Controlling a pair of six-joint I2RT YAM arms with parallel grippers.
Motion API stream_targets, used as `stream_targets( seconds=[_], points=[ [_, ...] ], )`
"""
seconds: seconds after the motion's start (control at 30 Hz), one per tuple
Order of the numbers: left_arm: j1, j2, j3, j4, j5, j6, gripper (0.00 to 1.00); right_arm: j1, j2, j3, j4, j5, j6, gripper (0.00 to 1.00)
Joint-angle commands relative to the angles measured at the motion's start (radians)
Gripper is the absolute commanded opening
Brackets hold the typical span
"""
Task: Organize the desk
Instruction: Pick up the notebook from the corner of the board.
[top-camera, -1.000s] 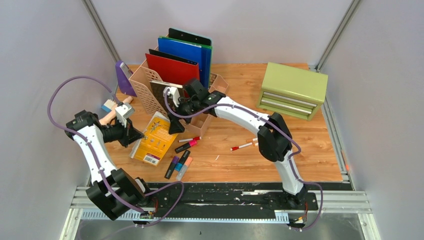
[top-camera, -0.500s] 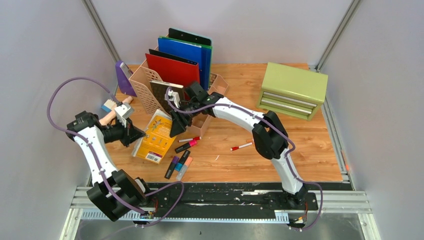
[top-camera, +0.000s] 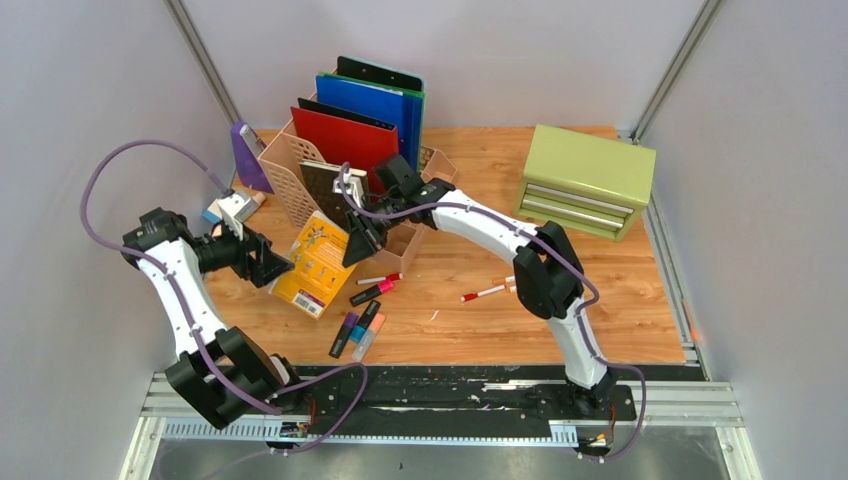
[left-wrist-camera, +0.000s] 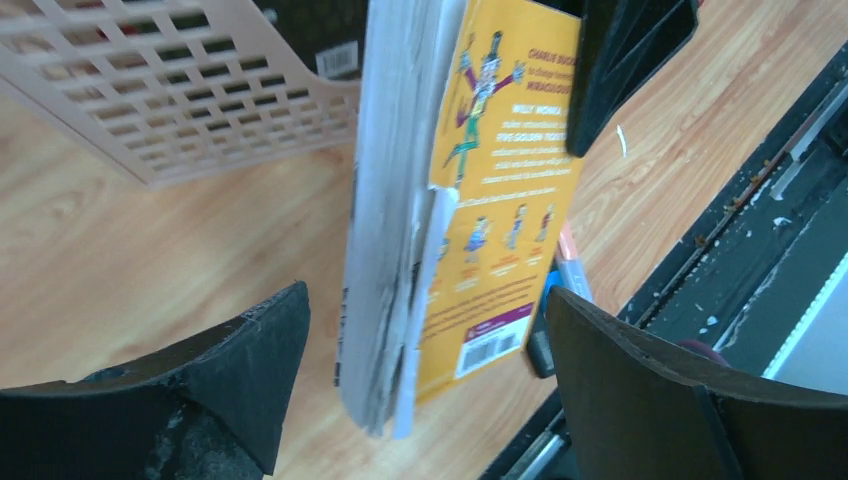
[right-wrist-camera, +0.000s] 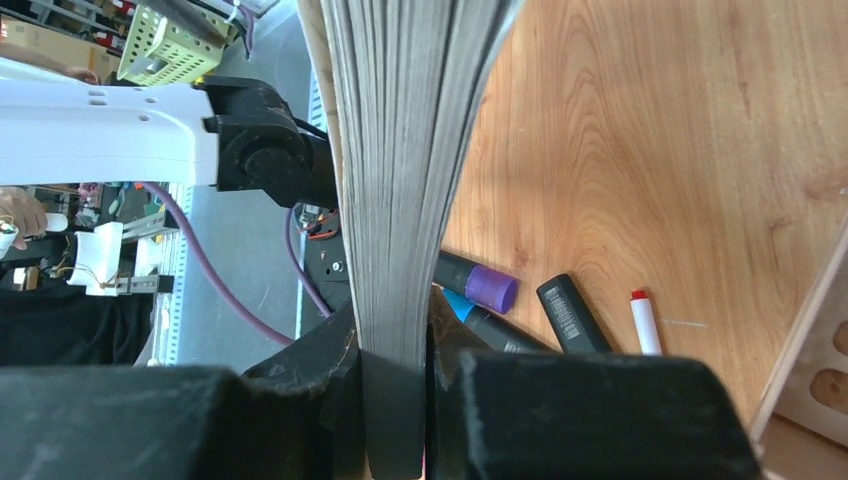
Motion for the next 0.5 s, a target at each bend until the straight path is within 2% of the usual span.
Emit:
stream_targets(
  seconds=[0.0, 0.23, 0.3, 0.47],
  points=[
    [-0.001, 0.016, 0.121, -0.023, 0.041, -0.043, 0.98, -0.014, -0.187, -0.005, 0.034, -0.05, -0.009, 0.0],
    [-0.053, 0.075, 0.275, -0.094, 0.051, -0.03, 1.0, -0.013, -0.29, -0.086, -0.011, -0.074, -0.037, 0.0],
    [-0.09, 0.091, 0.309, -0.16, 0.063, -0.012, 1.0, -0.014, -0.298, -0.077, -0.059, -0.076, -0.088, 0.0],
    [-0.213, 0.106, 0.337, -0.182, 0.078, -0.063, 1.0, -0.014, -0.319, -0.068, -0.144, -0.06, -0.193, 0.0]
  ],
)
